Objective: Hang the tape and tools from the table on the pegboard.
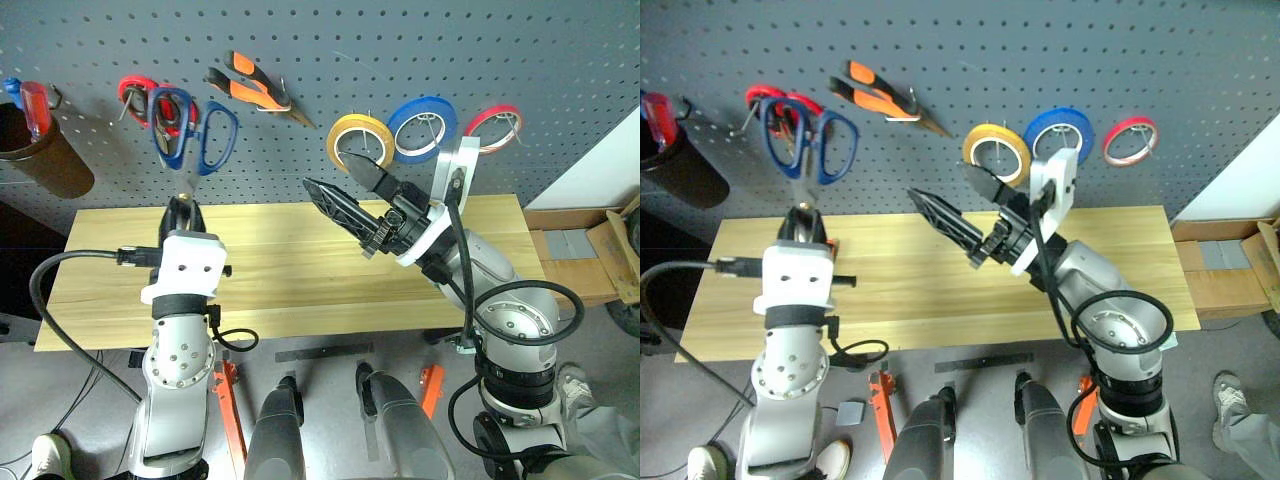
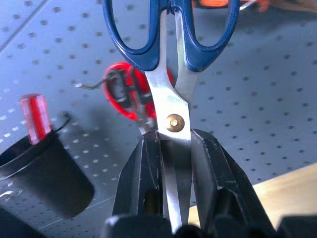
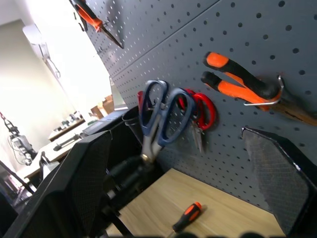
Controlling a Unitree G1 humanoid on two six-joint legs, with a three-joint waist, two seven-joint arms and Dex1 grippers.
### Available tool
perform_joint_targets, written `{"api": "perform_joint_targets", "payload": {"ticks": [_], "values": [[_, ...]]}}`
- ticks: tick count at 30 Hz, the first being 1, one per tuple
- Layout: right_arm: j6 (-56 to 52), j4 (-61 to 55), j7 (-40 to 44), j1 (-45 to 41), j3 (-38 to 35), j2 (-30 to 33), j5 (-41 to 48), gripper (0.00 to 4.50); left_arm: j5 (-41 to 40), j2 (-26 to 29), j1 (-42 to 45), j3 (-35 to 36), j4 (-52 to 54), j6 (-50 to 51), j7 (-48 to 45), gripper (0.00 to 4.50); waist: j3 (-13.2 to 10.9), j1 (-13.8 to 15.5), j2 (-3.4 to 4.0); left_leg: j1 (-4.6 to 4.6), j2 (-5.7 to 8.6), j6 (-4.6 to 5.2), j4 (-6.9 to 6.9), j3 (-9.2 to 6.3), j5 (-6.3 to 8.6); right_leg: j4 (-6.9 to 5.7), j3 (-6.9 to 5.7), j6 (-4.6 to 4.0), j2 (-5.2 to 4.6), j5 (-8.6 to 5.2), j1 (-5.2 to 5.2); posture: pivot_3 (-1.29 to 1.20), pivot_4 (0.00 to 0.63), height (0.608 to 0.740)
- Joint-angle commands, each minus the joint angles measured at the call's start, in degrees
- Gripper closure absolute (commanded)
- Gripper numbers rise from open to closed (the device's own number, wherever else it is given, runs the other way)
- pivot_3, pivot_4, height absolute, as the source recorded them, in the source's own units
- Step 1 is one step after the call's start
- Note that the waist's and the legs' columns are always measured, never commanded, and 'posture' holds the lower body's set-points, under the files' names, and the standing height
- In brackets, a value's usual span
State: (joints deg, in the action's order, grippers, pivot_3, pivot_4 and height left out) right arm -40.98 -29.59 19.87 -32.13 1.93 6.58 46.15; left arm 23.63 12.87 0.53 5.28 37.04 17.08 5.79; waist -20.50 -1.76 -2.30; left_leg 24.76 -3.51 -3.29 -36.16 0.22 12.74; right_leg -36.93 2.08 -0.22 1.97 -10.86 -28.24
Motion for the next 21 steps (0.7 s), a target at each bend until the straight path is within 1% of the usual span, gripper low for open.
{"api": "perform_joint_targets", "payload": {"ticks": [1,3,5,8,9,14,17,21], "values": [[1.81,-0.96,0.67,0.18,0.42,0.47,-0.67,0.0,0.42,-2.11,-0.42,2.52,4.29,0.39,1.52,4.02,0.01,0.06,-0.02,0.0,0.0,0.0,-0.01,-0.01,0.0,-0.01,-0.01,0.0,0.0,0.0,0.0,0.06,0.324,0.74],[2.16,-0.54,0.98,0.37,0.56,0.88,-1.14,0.0,-0.49,-4.71,-0.69,3.57,5.2,2.21,1.99,4.02,0.06,0.09,-0.07,0.0,0.01,0.0,-0.04,-0.01,0.0,-0.03,0.0,0.01,0.0,0.01,0.03,0.06,0.325,0.74],[2.71,0.13,1.56,0.4,0.85,1.38,-1.84,0.0,-3.92,-9.12,-0.49,5.76,5.81,6.17,2.3,4.02,0.09,0.11,-0.12,0.01,0.03,0.0,-0.12,-0.01,0.0,-0.04,-0.01,0.03,0.0,0.02,0.05,0.07,0.324,0.74],[3.16,0.65,2.16,0.38,1.02,1.63,-2.44,0.0,-6.64,-11.79,0.67,7.78,5.78,9.02,1.53,4.02,0.12,0.14,-0.16,0.03,0.04,0.0,-0.27,-0.04,0.0,-0.07,-0.03,0.09,0.01,0.06,0.09,0.07,0.32,0.74],[3.34,0.86,2.35,0.37,1.07,1.7,-2.61,0.0,-7.48,-11.8,1.5,8.44,5.47,9.45,1.18,4.02,0.12,0.18,-0.17,0.04,0.03,0.0,-0.36,-0.08,0.0,-0.1,-0.07,0.09,0.02,0.06,0.1,0.07,0.32,0.74],[4.45,1.59,3.09,0.8,1.97,1.96,-4.0,0.0,-11.33,-7.76,6.73,12.28,1.86,10.68,-1.45,4.02,0.12,0.26,-0.17,0.04,-0.02,0.01,-0.78,-0.16,0.0,-0.19,-0.09,0.22,0.18,0.27,0.26,0.07,0.321,0.74],[4.59,1.62,3.18,1.12,2.09,1.84,-4.59,0.0,-12.24,-5.79,7.99,12.84,0.72,10.52,-2.1,4.02,0.15,0.27,-0.21,0.02,0.01,0.01,-0.86,-0.06,0.0,-0.14,0.04,0.37,0.17,0.38,0.3,0.07,0.319,0.74],[4.74,1.51,3.21,1.43,2.13,1.97,-5.12,0.0,-13.11,-5.52,7.94,12.33,0.59,10.72,-2.05,4.02,0.16,0.33,-0.23,0.04,0.02,0.01,-0.86,-0.07,0.0,-0.13,0.06,0.37,0.17,0.39,0.31,0.06,0.319,0.74]]}}
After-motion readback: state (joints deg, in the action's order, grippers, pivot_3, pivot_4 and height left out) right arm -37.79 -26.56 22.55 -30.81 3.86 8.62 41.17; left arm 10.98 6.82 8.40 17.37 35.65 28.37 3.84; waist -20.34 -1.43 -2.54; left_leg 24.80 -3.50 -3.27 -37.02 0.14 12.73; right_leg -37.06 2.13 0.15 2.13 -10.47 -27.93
